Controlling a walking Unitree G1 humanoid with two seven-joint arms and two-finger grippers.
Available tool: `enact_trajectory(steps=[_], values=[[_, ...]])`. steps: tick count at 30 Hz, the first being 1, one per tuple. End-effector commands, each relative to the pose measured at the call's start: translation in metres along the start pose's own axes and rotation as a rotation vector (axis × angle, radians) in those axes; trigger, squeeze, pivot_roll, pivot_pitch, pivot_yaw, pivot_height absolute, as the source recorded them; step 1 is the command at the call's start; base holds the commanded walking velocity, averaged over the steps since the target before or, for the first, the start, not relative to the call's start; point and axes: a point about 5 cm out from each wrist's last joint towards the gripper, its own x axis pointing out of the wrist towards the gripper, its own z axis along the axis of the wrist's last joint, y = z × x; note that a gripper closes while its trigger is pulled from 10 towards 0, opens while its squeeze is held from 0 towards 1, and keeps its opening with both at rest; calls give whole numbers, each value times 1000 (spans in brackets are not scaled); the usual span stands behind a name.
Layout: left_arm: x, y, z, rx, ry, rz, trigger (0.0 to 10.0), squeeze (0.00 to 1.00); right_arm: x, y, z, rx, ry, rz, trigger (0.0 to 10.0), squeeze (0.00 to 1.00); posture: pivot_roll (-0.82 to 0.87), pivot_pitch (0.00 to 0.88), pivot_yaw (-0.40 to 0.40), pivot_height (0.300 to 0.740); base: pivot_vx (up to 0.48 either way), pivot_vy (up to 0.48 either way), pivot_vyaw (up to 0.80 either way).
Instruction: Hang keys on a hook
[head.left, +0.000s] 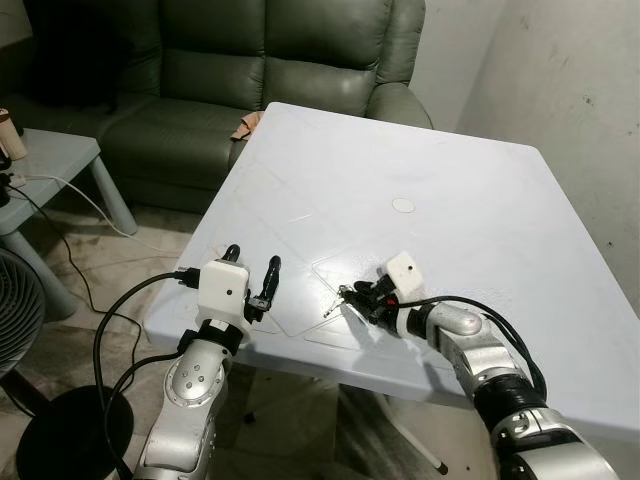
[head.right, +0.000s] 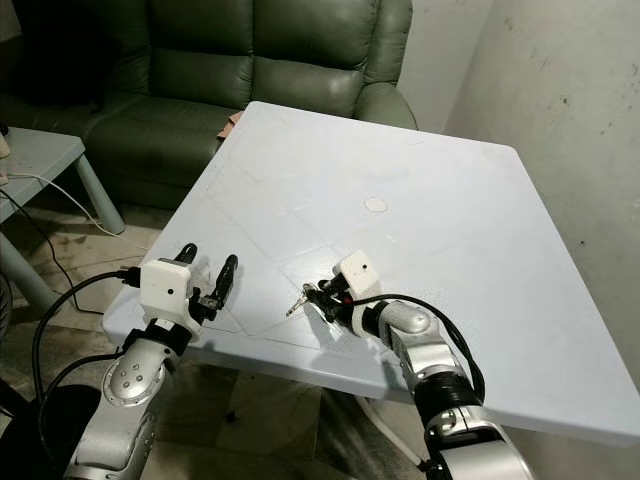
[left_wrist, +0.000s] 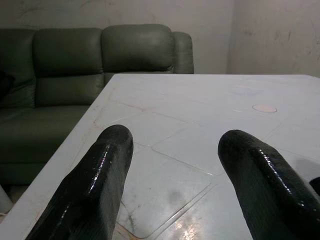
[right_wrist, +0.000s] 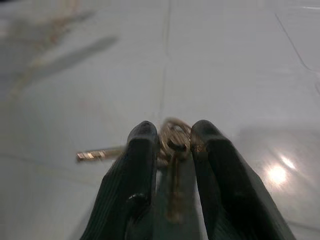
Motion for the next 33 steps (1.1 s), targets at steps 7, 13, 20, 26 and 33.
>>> enact_trajectory(steps=[7,13,20,26,33], values=[[0,-2,1,-4,1,2,10000,0,1,-1,13,12,-47,14,10000,0,-42,5,-102,740,0,0,0],[0,-3,1,-9,1,5,10000,0,3,0,13,-16,-23,-6,10000,0,-40,4,-109,740,0,0,0],[-1,-3,1,-11,0,6,10000,0,4,1,15,-10,-39,-3,10000,1000,-38,6,-112,740,0,0,0],[-1,-3,1,-12,1,7,10000,0,3,-1,14,-28,-13,-17,10000,1000,-38,6,-112,740,0,0,0],[-1,-3,1,-10,2,8,10000,0,3,-5,12,-38,28,-56,10000,0,-39,12,-112,740,0,0,0]])
